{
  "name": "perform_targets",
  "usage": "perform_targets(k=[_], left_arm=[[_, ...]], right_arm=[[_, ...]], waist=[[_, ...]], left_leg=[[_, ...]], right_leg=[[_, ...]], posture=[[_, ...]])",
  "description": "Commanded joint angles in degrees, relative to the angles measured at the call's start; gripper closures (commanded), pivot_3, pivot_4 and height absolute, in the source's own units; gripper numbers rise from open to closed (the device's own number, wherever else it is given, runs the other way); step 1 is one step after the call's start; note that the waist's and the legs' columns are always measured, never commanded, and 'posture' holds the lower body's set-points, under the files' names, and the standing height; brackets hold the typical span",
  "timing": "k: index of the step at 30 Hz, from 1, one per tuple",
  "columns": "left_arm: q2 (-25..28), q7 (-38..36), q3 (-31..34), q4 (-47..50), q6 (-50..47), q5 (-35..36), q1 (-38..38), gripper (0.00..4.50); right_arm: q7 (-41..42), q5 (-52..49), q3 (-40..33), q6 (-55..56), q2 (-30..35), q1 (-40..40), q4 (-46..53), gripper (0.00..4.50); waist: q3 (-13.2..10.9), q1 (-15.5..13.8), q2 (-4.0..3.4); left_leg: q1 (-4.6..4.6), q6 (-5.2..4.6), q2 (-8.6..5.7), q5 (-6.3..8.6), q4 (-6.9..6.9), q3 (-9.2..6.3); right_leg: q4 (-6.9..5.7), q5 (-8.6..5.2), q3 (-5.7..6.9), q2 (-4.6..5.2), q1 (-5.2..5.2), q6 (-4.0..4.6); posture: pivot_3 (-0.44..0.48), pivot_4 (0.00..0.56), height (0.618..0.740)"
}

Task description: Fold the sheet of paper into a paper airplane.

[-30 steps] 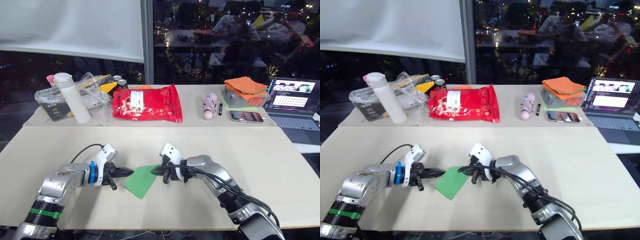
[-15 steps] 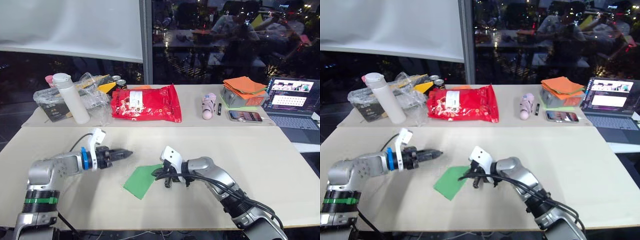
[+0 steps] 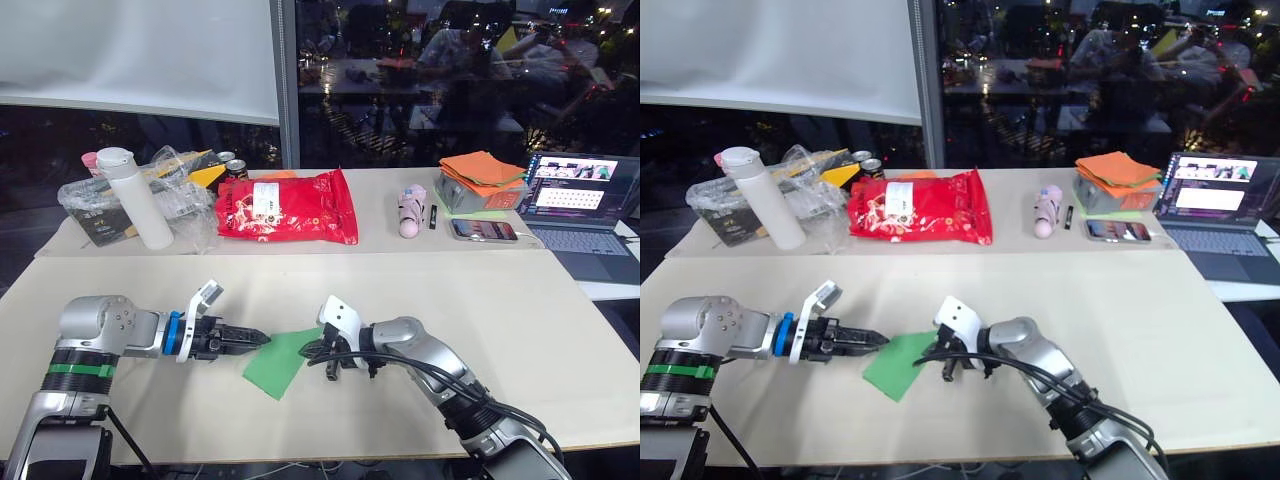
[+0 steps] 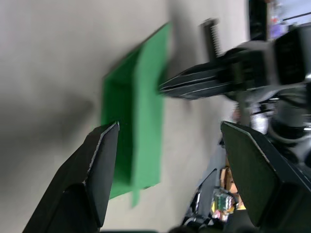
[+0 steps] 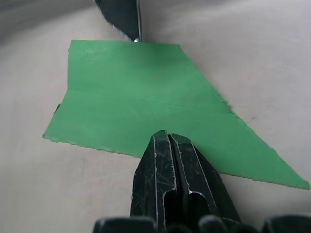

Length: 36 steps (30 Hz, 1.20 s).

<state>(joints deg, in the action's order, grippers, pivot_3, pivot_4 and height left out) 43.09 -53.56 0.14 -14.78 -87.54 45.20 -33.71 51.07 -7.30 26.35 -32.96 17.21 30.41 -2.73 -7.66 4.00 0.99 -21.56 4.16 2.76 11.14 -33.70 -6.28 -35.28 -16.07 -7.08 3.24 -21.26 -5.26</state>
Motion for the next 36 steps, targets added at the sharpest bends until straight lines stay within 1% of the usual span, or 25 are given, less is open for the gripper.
perform_targets(k=[1, 6, 7, 9, 11, 12, 13, 14, 16, 18, 21, 24, 26, 27, 28, 30, 32, 33, 34, 36], left_arm=[[0.2, -1.3, -1.0, -0.3, 0.1, 0.0, -2.1, 0.98], [-1.0, -1.3, -2.6, 0.0, -0.7, 0.1, -2.6, 0.98], [-1.3, -1.1, -2.8, -0.1, -1.0, 0.0, -2.6, 1.56], [-1.4, -0.5, -4.5, 0.8, 0.0, -1.1, -2.1, 2.13], [-0.3, -0.5, -8.7, 4.4, 3.4, -3.3, -0.5, 2.78], [-0.7, -0.2, -9.3, 5.2, 4.1, -3.7, -0.2, 3.11], [-1.5, 0.3, -8.9, 5.1, 4.2, -3.8, -0.4, 3.5], [-2.3, 0.8, -8.2, 4.7, 4.2, -3.8, -0.8, 3.77], [-4.5, 2.1, -4.9, 3.3, 1.6, -2.6, -1.7, 4.48], [-6.2, 3.7, -2.2, 3.1, -0.1, -2.1, -2.4, 4.48], [-7.5, 5.4, 0.3, 5.1, -3.5, -1.2, -2.2, 4.48], [-9.1, 8.8, 2.8, 4.9, -5.0, 1.3, -1.8, 4.48], [-12.2, 14.6, 6.7, 1.8, -5.0, 4.2, -2.3, 4.48], [-16.4, 20.1, 12.4, -0.7, -5.0, 5.8, -2.8, 4.48], [-19.5, 24.6, 16.6, -2.4, -5.0, 7.3, -3.1, 4.48], [-27.2, 36.4, 26.7, -4.3, -5.0, 11.4, -3.6, 4.48], [-37.6, 50.1, 38.3, -3.1, -5.0, 16.0, -4.4, 4.48], [-42.2, 56.3, 41.8, -1.5, -5.0, 18.6, -4.2, 4.48], [-45.5, 61.7, 44.3, 0.0, -5.0, 21.1, -4.1, 4.48], [-51.5, 71.1, 45.9, 3.3, -5.0, 26.6, -3.0, 4.48]], right_arm=[[0.1, 0.1, -0.1, 0.0, 0.1, -0.5, 1.2, 4.5], [-0.1, 0.1, -0.2, -0.3, 0.1, -0.5, 1.3, 4.5], [-0.2, 0.1, -0.3, -0.4, 0.1, -0.6, 1.4, 4.5], [-0.1, -0.1, -0.5, -0.5, 0.3, -0.6, 1.6, 4.5], [0.1, -0.3, -0.8, -0.9, 0.6, -0.5, 2.2, 4.5], [0.1, -0.5, -1.1, -1.1, 0.8, -0.4, 2.6, 4.5], [0.2, -0.8, -1.4, -1.4, 1.0, -0.3, 3.0, 4.5], [0.3, -1.0, -1.7, -1.7, 1.4, -0.2, 3.6, 4.5], [0.5, -1.9, -2.9, -2.7, 2.3, -0.1, 5.8, 4.5], [0.7, -3.5, -4.8, -4.6, 3.7, 0.2, 9.1, 4.5], [1.1, -6.1, -8.4, -7.8, 6.3, 0.7, 14.2, 4.5], [1.4, -9.2, -12.7, -11.5, 9.1, 1.7, 18.4, 4.5], [1.2, -11.3, -15.8, -13.7, 11.0, 2.6, 20.5, 4.5], [1.3, -12.2, -17.9, -14.8, 12.7, 2.9, 21.6, 4.5], [1.3, -12.9, -19.2, -15.6, 13.9, 3.1, 22.4, 4.5], [0.2, -13.7, -21.8, -17.1, 16.0, 3.1, 23.7, 4.5], [-1.2, -13.7, -23.1, -18.6, 18.0, 2.2, 25.3, 4.5], [-1.9, -13.9, -23.5, -19.4, 18.5, 1.7, 26.1, 4.5], [-2.4, -14.0, -23.6, -19.9, 18.8, 1.5, 26.7, 4.5], [-3.5, -14.9, -24.0, -21.3, 18.9, 1.1, 27.9, 4.5]], waist=[[0.0, 0.0, 0.0], [0.0, 0.0, 0.0], [0.0, 0.0, 0.0], [0.0, 0.0, 0.0], [0.0, 0.0, 0.0], [0.0, 0.0, 0.0], [0.0, -0.1, 0.0], [0.0, -0.1, 0.0], [0.0, -0.3, 0.0], [0.0, -0.5, 0.0], [0.0, -0.4, 0.01], [0.0, -0.4, 0.01], [0.0, -0.5, 0.01], [0.0, -0.5, 0.01], [0.0, -0.7, -0.01], [0.0, -1.3, 0.03], [0.0, -1.6, 0.08], [0.0, -1.8, 0.11], [0.0, -1.9, 0.17], [0.0, -2.0, 0.2]], left_leg=[[-0.01, 0.0, 0.0, 0.0, 0.0, 0.0], [-0.01, 0.0, 0.0, 0.0, 0.0, 0.0], [-0.01, 0.0, 0.0, 0.0, 0.0, 0.0], [-0.01, 0.0, 0.0, 0.0, 0.0, 0.0], [-0.02, 0.0, 0.0, 0.0, 0.0, 0.0], [-0.03, 0.0, 0.0, 0.0, 0.0, 0.0], [-0.03, 0.0, 0.0, 0.0, 0.0, 0.0], [-0.05, 0.0, 0.0, 0.0, 0.0, 0.0], [-0.07, 0.0, 0.0, 0.0, -0.02, 0.0], [-0.15, 0.0, -0.01, 0.0, -0.05, 0.0], [-0.26, 0.0, -0.02, 0.0, -0.06, -0.01], [-0.24, 0.0, -0.02, 0.0, -0.04, -0.01], [-0.24, 0.0, -0.01, 0.0, -0.04, -0.01], [-0.22, 0.0, -0.01, 0.0, -0.05, -0.02], [-0.2, 0.0, -0.02, 0.0, -0.05, -0.02], [-0.23, 0.0, -0.06, 0.0, -0.12, -0.03], [-0.31, 0.0, -0.07, 0.0, -0.14, -0.04], [-0.33, 0.0, -0.09, 0.0, -0.15, -0.04], [-0.36, 0.0, -0.15, 0.0, -0.15, -0.05], [-0.41, 0.0, -0.21, 0.0, -0.16, -0.05]], right_leg=[[0.0, 0.0, 0.0, 0.0, 0.0, 0.0], [0.0, 0.0, 0.0, 0.0, 0.0, 0.0], [0.0, 0.0, 0.0, 0.0, 0.0, 0.0], [0.0, 0.0, 0.0, 0.0, 0.0, 0.0], [0.0, 0.0, 0.0, 0.0, 0.0, 0.0], [0.02, 0.0, -0.01, 0.0, 0.0, 0.0], [0.03, 0.0, -0.02, 0.01, 0.01, 0.0], [0.03, 0.0, -0.01, 0.01, 0.01, 0.0], [0.03, 0.0, -0.01, 0.01, 0.0, 0.0], [0.05, 0.0, 0.0, 0.01, -0.02, 0.0], [0.09, 0.01, -0.01, 0.01, -0.08, -0.02], [0.09, 0.01, 0.0, 0.01, -0.07, -0.02], [0.09, 0.01, -0.01, 0.01, -0.07, -0.02], [0.09, 0.01, 0.0, 0.02, -0.04, -0.02], [0.1, 0.01, 0.0, 0.02, -0.03, -0.02], [0.18, 0.04, 0.01, 0.07, 0.02, -0.07], [0.26, 0.08, 0.01, 0.08, 0.03, -0.12], [0.27, 0.09, 0.01, 0.12, 0.03, -0.12], [0.29, 0.1, 0.0, 0.16, 0.03, -0.13], [0.32, 0.13, -0.03, 0.2, 0.03, -0.16]], posture=[[0.0, 0.15, 0.732], [0.0, 0.15, 0.732], [0.0, 0.15, 0.732], [0.0, 0.15, 0.732], [0.0, 0.15, 0.732], [0.0, 0.15, 0.732], [0.0, 0.15, 0.732], [0.0, 0.15, 0.732], [0.0, 0.15, 0.732], [0.0, 0.15, 0.732], [0.0, 0.15, 0.732], [0.0, 0.15, 0.732], [0.0, 0.15, 0.732], [0.0, 0.15, 0.732], [0.0, 0.15, 0.732], [0.0, 0.15, 0.732], [0.0, 0.15, 0.732], [0.0, 0.15, 0.732], [0.0, 0.15, 0.732], [0.0, 0.15, 0.732]])
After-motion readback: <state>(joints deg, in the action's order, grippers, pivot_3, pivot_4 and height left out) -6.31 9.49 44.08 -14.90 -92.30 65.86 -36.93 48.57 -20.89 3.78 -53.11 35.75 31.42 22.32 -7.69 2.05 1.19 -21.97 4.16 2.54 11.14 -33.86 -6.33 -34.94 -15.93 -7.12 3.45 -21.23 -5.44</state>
